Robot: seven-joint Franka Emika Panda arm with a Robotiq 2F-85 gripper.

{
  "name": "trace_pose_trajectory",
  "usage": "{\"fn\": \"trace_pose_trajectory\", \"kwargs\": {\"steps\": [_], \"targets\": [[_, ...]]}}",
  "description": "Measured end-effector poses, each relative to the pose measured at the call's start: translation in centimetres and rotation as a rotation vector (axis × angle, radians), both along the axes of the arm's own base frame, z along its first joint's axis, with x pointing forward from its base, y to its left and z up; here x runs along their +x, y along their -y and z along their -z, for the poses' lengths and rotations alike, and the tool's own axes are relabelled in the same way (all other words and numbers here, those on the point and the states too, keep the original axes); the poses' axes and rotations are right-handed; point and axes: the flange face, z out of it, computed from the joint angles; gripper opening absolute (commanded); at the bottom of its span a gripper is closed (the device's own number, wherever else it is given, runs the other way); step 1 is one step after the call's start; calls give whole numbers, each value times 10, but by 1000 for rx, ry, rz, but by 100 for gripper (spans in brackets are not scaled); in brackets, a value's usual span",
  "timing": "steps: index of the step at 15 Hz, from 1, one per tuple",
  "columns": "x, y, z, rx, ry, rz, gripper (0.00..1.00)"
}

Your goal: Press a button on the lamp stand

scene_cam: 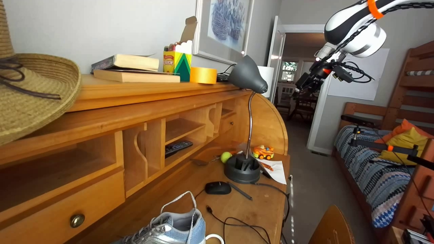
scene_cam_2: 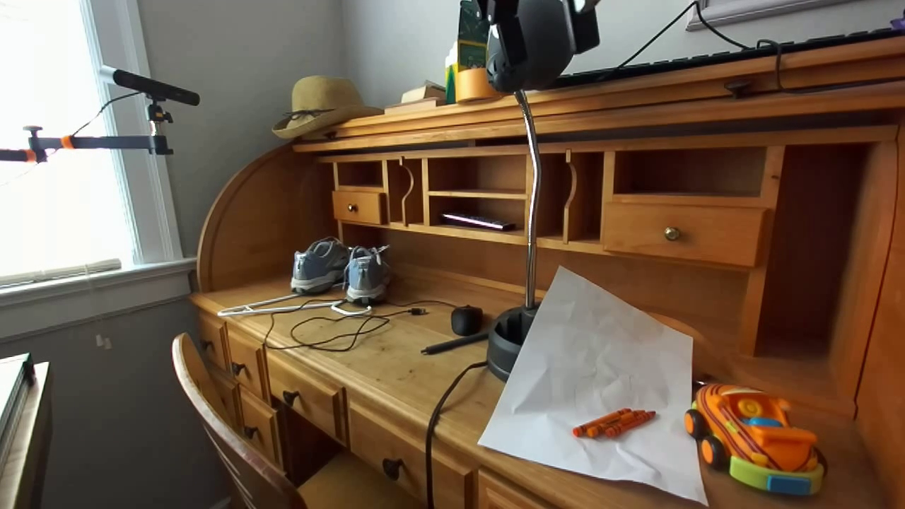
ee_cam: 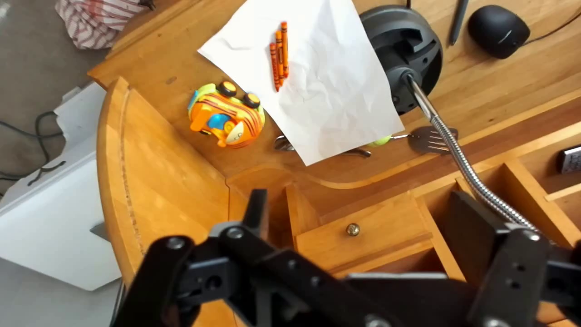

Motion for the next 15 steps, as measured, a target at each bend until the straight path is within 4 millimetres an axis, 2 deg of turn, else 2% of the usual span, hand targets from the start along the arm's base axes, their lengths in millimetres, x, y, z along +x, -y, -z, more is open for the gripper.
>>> {"fn": "trace_pose_trajectory", "kwargs": {"steps": [1,2,7,11,15], "targets": [[5,7,6,8,13,-16,89],[9,13,11,18,23,-31,73],[33,47,37,59,35,-89,34],[72,60,61,71,38,-106,2],[123,52,79,100,77,-144,0]]}}
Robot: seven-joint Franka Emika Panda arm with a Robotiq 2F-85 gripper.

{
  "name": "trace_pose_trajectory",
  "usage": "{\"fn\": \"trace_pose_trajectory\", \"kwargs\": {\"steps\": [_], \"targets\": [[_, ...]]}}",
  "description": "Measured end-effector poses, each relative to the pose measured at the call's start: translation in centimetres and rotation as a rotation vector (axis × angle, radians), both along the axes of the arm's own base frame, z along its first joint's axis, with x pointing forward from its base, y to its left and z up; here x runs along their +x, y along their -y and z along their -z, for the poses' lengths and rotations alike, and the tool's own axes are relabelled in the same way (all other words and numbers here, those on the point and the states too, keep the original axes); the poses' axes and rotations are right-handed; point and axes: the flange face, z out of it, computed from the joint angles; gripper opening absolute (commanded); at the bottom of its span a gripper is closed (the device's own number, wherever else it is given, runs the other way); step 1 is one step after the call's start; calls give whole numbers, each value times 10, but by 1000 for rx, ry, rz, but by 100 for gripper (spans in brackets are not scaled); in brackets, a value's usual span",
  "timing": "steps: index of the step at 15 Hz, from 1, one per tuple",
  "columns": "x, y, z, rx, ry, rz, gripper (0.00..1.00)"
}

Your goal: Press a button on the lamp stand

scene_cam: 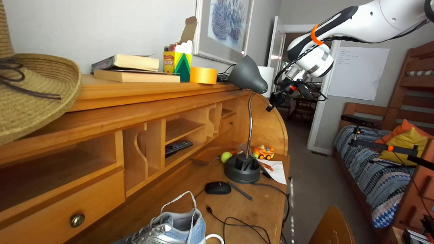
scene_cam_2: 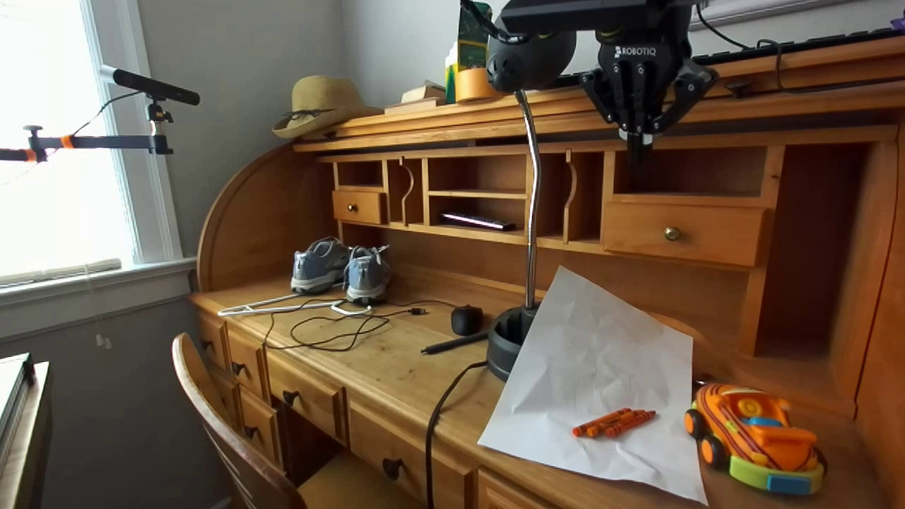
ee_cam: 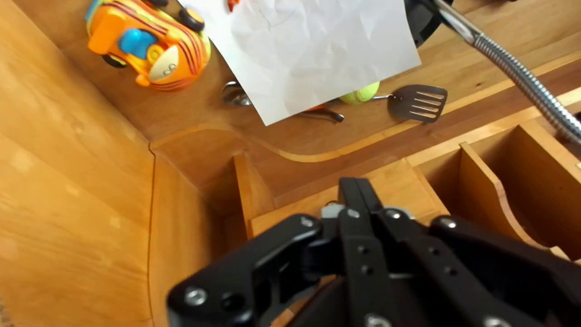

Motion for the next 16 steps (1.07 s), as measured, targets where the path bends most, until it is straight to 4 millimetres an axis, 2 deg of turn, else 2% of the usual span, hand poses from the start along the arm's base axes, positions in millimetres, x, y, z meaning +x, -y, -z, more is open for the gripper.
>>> {"fn": "trace_pose_trajectory", "kwargs": {"steps": [4,8,11,16], "targets": [[43,-17,19,22,18,-53,0],[69,-32,42,45,12,-92,0],[75,-37,56,64,1,-104,0],[67,-36,62,138,-39,-140,0]]}}
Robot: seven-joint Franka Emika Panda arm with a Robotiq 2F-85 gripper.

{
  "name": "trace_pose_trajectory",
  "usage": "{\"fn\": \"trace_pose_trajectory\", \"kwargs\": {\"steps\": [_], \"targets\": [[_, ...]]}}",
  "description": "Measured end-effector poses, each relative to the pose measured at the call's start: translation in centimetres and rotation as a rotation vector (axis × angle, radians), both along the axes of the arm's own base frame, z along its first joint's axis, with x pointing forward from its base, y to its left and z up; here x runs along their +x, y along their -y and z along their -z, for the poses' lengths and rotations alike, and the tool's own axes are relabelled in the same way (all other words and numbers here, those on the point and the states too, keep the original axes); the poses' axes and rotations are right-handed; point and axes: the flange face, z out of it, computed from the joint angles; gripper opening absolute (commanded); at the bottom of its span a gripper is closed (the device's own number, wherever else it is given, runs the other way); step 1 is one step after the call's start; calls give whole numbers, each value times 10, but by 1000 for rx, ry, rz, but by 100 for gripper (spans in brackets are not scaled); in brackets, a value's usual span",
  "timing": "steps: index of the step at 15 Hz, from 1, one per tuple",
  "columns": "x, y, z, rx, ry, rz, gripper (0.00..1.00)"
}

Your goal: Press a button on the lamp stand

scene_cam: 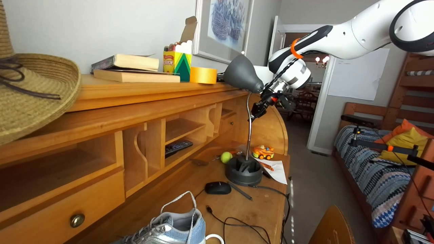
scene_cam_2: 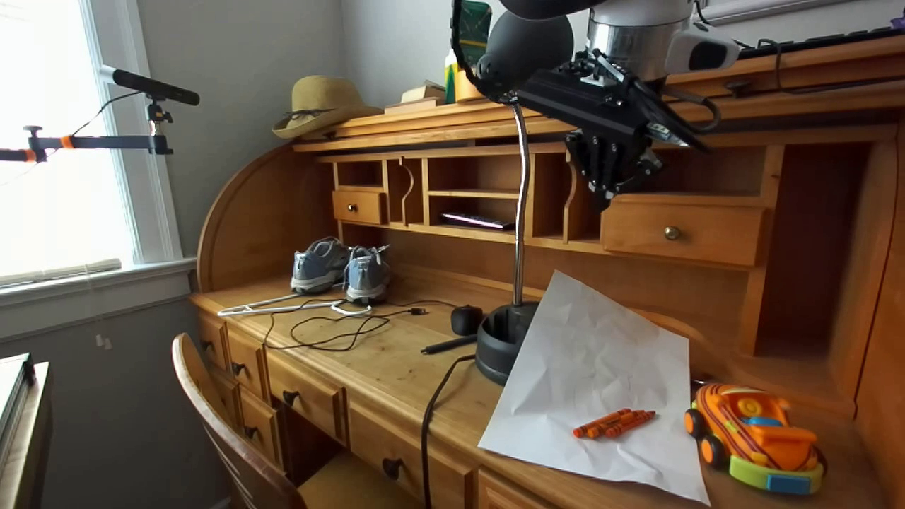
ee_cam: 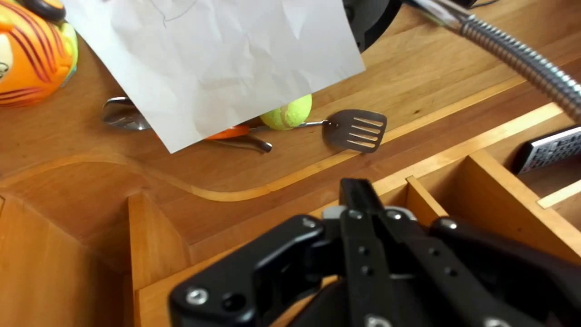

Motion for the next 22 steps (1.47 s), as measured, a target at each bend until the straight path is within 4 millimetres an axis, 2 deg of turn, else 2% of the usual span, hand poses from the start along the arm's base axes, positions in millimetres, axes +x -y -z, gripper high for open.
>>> {"fn": "trace_pose_trajectory", "kwargs": {"steps": [9,16,22], "targets": [[-25,3,7,105,-45,-176,1],[-25,2,6,101,-34,-199,0],[-24,7,7,-46,13,-469,0]]}}
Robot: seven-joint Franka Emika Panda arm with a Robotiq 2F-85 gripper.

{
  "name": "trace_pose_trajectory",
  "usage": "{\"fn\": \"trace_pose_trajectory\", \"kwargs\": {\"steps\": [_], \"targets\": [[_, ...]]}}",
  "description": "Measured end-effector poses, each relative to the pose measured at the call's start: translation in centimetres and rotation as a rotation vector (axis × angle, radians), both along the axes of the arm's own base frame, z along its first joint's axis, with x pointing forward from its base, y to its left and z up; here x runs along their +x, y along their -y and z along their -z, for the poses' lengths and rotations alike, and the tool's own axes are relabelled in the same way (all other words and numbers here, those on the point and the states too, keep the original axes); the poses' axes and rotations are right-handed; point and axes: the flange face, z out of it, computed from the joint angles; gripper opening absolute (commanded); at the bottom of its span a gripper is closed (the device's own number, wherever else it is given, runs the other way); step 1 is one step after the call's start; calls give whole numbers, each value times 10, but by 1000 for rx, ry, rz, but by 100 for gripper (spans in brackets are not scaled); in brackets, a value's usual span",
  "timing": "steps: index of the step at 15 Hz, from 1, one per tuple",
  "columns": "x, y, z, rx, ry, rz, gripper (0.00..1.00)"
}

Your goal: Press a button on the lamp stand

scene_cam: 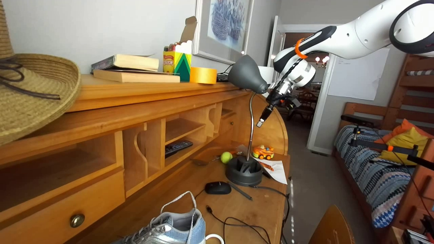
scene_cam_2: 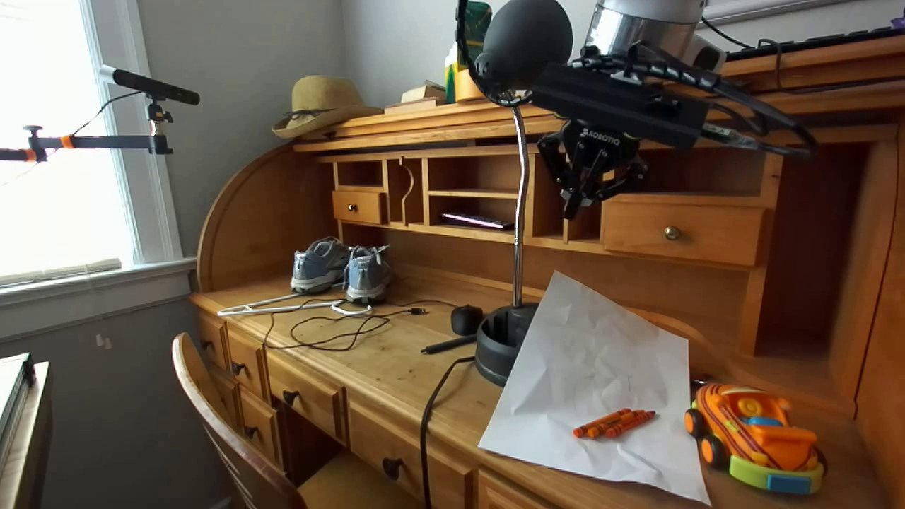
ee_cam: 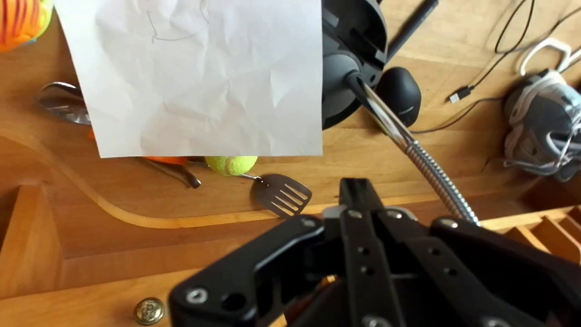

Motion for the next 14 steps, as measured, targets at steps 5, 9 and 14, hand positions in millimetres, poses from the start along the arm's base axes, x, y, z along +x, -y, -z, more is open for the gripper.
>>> {"fn": "trace_pose_trajectory", "kwargs": {"steps": [5,9,14], "targets": [[0,10,23,-92,52,-245,0],[16,16,38,-159,151,-422,0],[36,19,36,-191,344,-584,0]]}}
